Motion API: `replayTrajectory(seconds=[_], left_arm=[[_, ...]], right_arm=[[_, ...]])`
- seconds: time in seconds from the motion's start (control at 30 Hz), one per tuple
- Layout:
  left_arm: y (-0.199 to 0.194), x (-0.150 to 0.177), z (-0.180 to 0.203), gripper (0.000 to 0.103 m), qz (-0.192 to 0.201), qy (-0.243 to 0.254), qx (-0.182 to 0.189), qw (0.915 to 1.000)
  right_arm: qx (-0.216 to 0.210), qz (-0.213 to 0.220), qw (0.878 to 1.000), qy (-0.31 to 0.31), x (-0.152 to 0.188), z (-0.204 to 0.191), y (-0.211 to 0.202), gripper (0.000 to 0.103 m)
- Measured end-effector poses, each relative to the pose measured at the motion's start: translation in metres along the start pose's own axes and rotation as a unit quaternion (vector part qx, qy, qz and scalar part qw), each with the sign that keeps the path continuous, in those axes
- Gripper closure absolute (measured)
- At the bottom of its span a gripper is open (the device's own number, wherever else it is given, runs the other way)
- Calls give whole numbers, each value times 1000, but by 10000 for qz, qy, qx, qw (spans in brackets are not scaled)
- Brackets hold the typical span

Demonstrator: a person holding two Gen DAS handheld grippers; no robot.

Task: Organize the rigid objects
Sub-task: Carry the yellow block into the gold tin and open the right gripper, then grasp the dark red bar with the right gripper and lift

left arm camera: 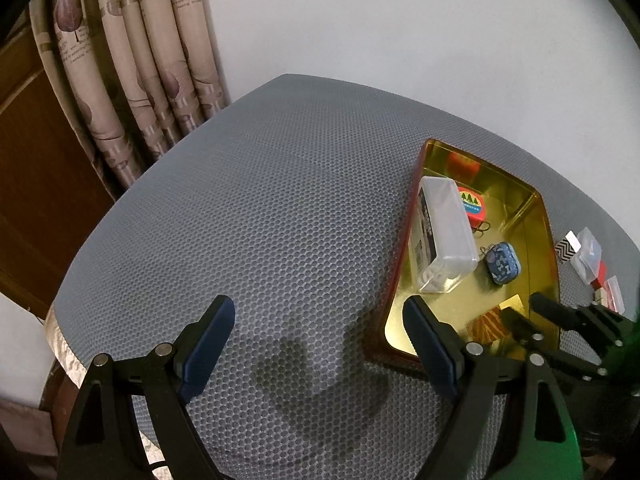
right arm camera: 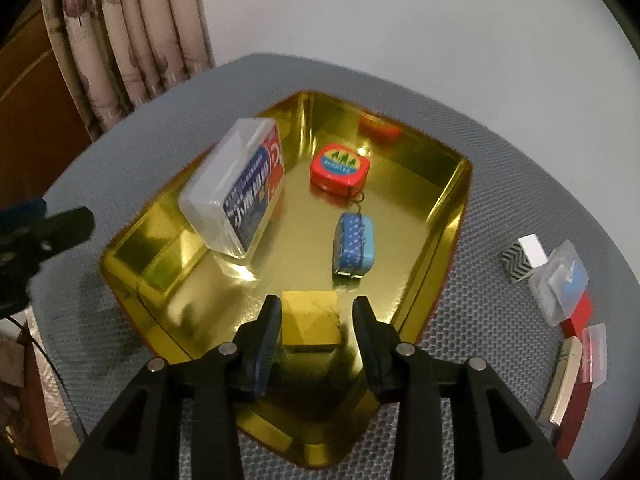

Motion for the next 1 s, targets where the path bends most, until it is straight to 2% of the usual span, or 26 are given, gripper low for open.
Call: replayTrajectory(seconds=[0.13,0.23,0.47,0.67,0.8,0.9,1.0], left_arm=[[1,0,-2,19,-27,6,-18,10000],[0,-1,-3,19,0,20,-25,10000],[-2,-1,2,19,24,94,-69,9999],[-2,0,7,19,45,178,-112,9998],[-3,-2,10,19,77,288,-130,9995],[-5,-5,9,19,154,383,-208,9989],[-5,-7,8,19,178,372,-206,9989]], right_arm=[[-81,232,9995,214,-1,14,-20,65],[69,336,9990,300,8,35,-36,65],[698,375,9937,798,50,126,-72,65],[1252,215,9835,1288,100,202,-92,64],[1264,126,9788,1608,123,239,-89,64],[1262,55,9754,1807,135,249,-81,64],[1052,17,9737,2023,143,254,-71,64]])
Point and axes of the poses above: each gripper's, at about its wrist camera, not at the fingertips, and y roughly the way its jaws point, z to its right, x to its underside, the point moved 10 cm from there along y, roughly the way its jaws point, and after that the axes turned 2 degrees about z, right-handed, at the moved point
